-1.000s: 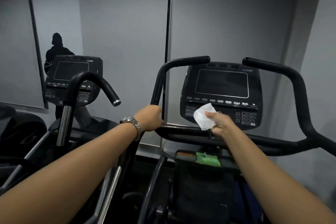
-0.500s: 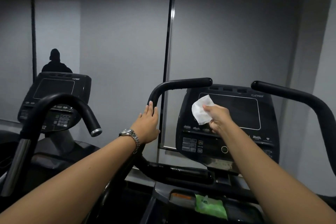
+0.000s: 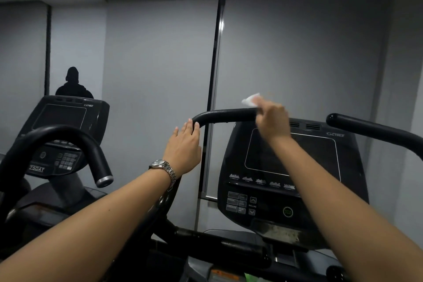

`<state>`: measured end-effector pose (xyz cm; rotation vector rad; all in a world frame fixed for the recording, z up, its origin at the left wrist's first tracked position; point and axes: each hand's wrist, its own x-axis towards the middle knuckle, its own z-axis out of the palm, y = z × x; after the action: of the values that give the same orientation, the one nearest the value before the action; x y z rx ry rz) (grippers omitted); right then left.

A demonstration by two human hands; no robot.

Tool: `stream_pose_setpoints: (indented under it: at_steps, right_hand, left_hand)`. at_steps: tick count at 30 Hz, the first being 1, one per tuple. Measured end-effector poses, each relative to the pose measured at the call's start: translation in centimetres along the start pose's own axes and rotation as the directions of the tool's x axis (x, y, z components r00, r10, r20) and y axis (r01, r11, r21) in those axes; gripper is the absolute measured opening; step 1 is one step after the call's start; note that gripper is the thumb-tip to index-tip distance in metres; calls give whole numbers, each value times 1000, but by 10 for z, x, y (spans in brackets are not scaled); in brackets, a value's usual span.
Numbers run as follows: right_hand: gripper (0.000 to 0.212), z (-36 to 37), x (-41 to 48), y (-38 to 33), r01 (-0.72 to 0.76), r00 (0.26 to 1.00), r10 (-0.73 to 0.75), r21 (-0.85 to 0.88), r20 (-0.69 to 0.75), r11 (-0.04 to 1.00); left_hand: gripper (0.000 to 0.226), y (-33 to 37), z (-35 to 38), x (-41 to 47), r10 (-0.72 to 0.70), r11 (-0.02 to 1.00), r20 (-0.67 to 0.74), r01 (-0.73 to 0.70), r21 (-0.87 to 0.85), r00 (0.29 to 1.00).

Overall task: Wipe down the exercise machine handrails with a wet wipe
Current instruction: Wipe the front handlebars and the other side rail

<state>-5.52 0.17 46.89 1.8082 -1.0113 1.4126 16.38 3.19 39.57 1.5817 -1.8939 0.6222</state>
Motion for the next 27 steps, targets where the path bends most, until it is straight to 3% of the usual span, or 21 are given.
stream_pose_setpoints:
  at_steps: [3,8,12,16,18,21,23,27]
  right_hand:
    - [47,27,-15,9,16,970,18,-137,241,990]
    - [58,23,-22,30,39,985,-20,-105,173,994]
    - [38,31,4,15,-70,970,113,-197,215,978]
    - [50,37,-3,7,60,952,-16,-138,305,989]
    - [59,28,-15,19,57,963,-35,-75,266,996]
    - [59,20,-11,31,-61,977,81,-106,197,993]
    - [48,27,3,23,-121,960,159,-173,228,977]
    - [50,38,1,4,-5,944,50,-138,327,990]
  left_hand:
    - [66,-1,3,5,-26,1000,-8,26,5,1000]
    - [66,-5,6,9,-47,999,5,47,-1,999]
    - [65,-7,9,10,-53,999,14,53,-7,999]
    - [64,-6,11,12,-59,998,-4,59,-15,998]
    - [64,-6,11,13,-50,999,-5,50,8,999]
    - [65,-5,10,13,-41,998,0,41,40,999]
    - [66,-5,10,13,-38,998,5,37,60,999]
    - [66,-5,10,15,-32,996,9,31,89,999]
